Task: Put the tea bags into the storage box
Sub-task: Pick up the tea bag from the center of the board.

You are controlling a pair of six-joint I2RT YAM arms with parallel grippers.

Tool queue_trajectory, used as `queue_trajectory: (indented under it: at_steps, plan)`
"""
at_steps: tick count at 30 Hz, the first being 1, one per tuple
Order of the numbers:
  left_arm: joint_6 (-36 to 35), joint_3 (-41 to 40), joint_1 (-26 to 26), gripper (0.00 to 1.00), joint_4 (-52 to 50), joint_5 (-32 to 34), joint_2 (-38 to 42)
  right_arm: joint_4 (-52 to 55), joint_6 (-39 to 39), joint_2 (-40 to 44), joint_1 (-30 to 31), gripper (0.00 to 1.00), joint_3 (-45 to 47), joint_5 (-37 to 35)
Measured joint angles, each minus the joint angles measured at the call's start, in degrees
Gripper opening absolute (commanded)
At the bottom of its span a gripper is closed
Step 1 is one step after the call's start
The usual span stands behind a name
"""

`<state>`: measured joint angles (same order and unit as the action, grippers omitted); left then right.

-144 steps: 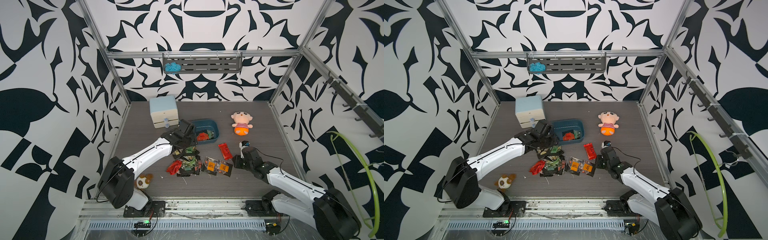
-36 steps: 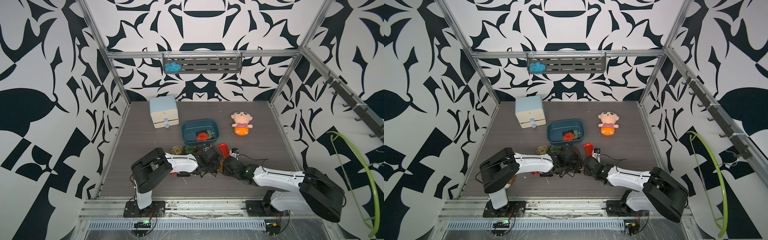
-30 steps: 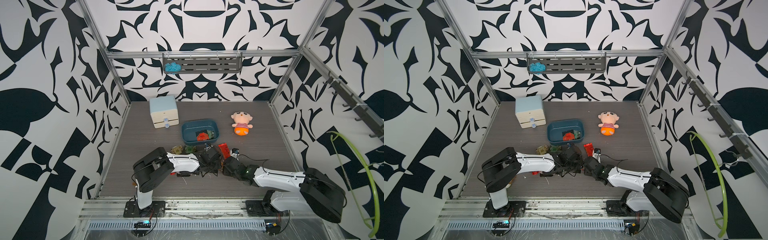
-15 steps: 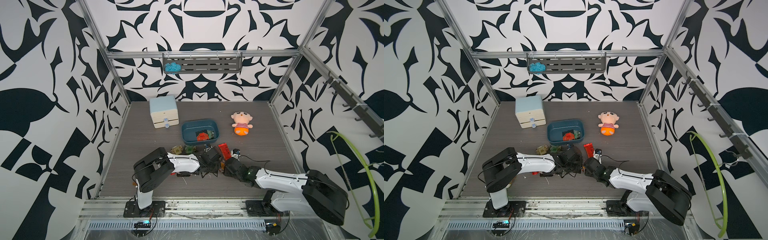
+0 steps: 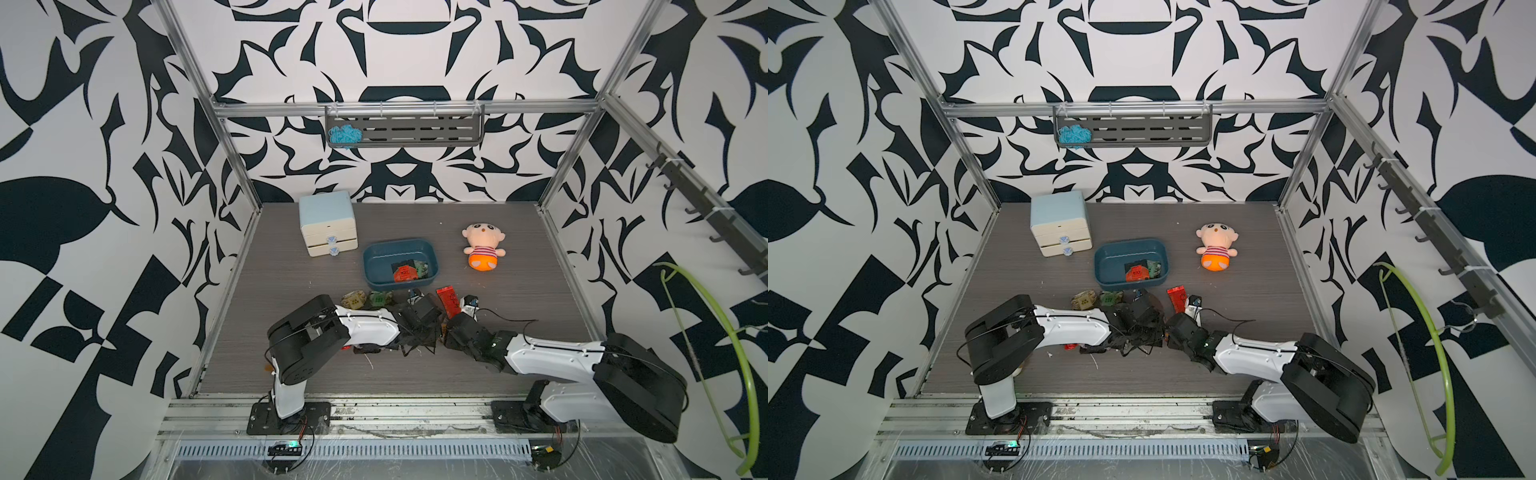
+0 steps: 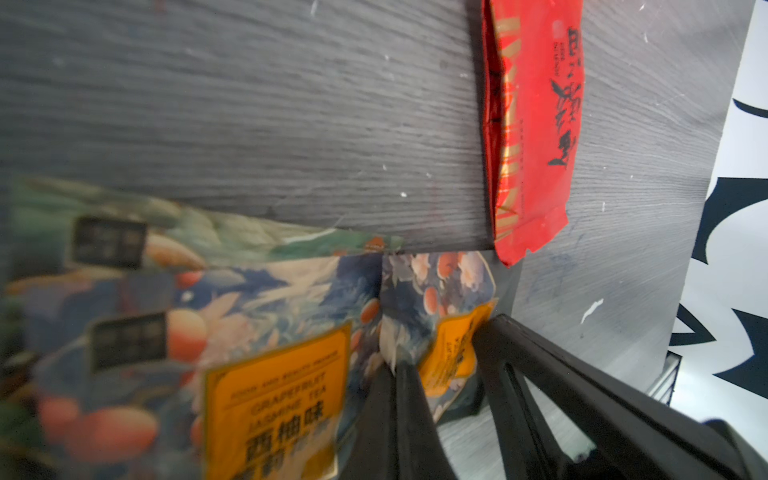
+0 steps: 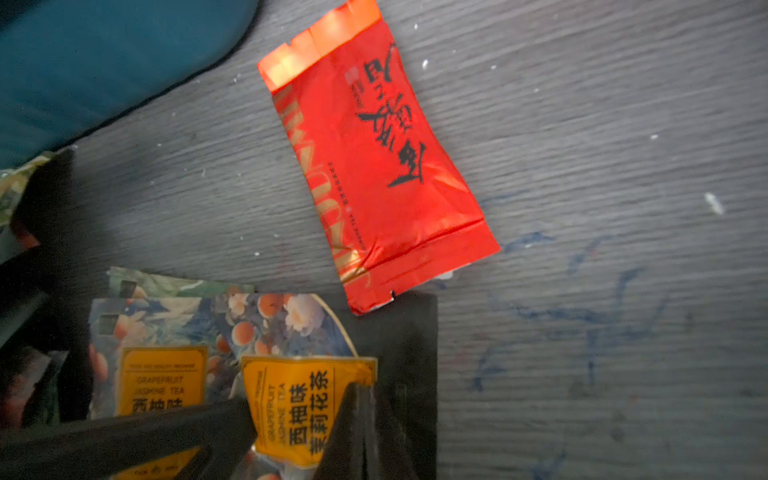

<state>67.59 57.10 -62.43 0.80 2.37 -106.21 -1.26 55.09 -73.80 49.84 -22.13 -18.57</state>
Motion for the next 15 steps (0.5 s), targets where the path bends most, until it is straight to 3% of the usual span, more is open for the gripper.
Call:
queue_trajectory:
  at_steps: [4,9,15]
  plan:
    - [-0.07,-1.49,-0.13,0.0,-0.22,0.0,1.75,4.79,-0.26,3.76,0.04,0.1,0.57,0.83]
    - [-0.17,-1.66,-0.26,0.0,-2.27,0.7,4.92,12.28,-2.36,10.97,0.07,0.31,0.15,0.15]
    - [-0.96,-1.64,-0.26,0.0,-4.79,2.4,7.82,18.84,-8.17,14.67,-0.24,0.41,-5.33,-2.58]
